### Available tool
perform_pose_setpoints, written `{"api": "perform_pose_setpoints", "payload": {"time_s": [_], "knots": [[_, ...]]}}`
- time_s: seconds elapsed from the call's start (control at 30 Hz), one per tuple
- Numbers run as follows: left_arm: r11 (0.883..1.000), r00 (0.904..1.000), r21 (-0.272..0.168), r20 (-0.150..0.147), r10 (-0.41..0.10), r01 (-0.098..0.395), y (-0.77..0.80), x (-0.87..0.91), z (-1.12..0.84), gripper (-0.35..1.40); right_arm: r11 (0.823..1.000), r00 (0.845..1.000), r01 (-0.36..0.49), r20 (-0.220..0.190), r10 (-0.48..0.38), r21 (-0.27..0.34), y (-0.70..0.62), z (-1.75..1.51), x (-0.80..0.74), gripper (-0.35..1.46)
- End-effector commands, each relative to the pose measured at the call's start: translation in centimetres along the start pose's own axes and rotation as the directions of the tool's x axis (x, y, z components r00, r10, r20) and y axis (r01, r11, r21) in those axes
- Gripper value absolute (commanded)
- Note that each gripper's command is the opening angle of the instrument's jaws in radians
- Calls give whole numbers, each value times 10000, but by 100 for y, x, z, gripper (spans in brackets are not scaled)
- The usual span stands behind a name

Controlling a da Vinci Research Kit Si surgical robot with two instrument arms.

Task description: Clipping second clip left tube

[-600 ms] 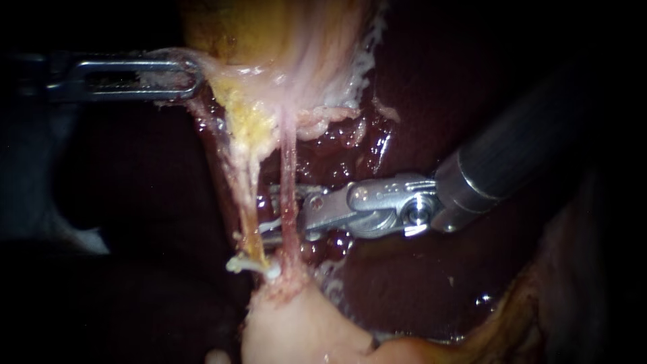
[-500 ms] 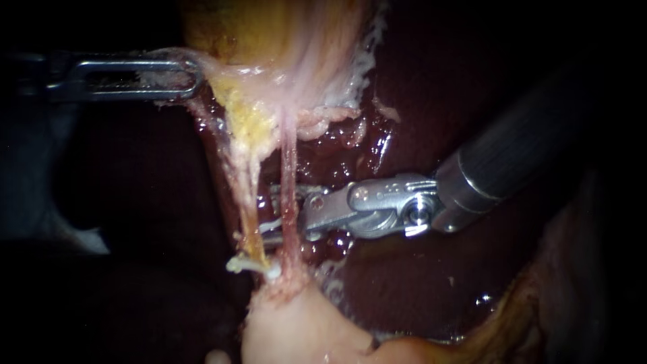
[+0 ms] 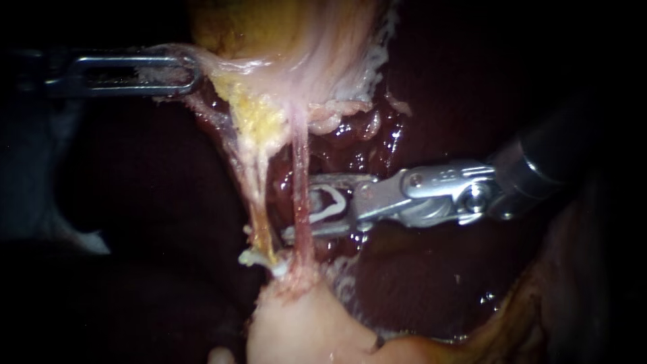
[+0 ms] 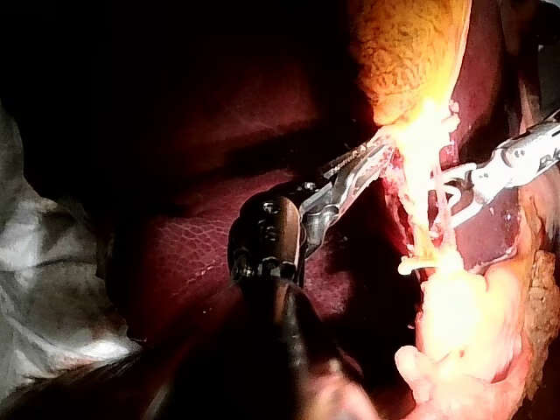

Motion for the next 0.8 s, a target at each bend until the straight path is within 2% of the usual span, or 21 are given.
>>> {"api": "perform_pose_setpoints", "payload": {"time_s": [0.03, 0.17, 0.4, 0.63, 0.8], "knots": [[10000, 10000, -7, 2, 0, 0, 0, 0, 0, -35, 10000, 10000, 3, -3, -3, 39, -1, -4, 1, 46], [10000, 10000, -9, 3, 2, -2, -1, 0, 0, -35, 9999, 10000, -19, -15, 20, 134, -8, -17, 6, 48], [10000, 10000, -9, 2, 5, -5, -1, -1, 0, -35, 9996, 9999, -114, -41, 116, 262, -25, -36, 27, 48], [10000, 10000, -7, 1, 6, -6, -1, -1, 0, -35, 9984, 9998, -144, -114, 150, 545, -45, -38, 44, 48], [10000, 10000, -5, 0, 6, -6, -1, -1, 0, -35, 9971, 9998, -119, -142, 130, 749, -56, -30, 50, 48]]}}
